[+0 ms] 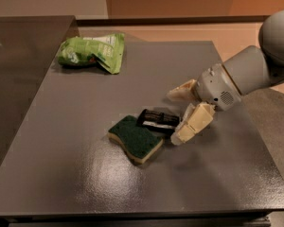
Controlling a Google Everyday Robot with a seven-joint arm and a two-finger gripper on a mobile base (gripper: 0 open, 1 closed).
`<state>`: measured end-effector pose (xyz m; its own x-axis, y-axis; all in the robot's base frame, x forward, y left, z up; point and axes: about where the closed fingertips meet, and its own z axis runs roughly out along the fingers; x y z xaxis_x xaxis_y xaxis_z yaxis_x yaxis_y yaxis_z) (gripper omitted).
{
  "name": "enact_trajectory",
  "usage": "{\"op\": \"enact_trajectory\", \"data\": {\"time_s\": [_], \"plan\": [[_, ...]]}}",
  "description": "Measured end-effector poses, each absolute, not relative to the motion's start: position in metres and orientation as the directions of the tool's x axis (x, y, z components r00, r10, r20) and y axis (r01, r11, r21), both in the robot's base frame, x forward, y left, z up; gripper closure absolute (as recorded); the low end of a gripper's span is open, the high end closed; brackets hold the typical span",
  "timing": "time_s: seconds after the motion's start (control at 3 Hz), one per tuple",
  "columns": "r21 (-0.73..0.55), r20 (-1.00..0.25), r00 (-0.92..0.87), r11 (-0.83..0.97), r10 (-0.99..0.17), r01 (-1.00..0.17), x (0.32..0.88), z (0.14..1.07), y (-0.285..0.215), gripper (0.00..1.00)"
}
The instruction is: Move rxbar chocolate near sponge
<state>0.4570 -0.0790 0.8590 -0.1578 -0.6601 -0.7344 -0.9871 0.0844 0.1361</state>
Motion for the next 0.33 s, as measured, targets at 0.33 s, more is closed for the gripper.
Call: {"op": "enact_trajectory", "data": {"time_s": [0.33], "plan": [[0.136, -0.735, -0.157, 0.084, -0.660, -0.987, 0.4569, 0.8591, -0.0789, 0.00]]}}
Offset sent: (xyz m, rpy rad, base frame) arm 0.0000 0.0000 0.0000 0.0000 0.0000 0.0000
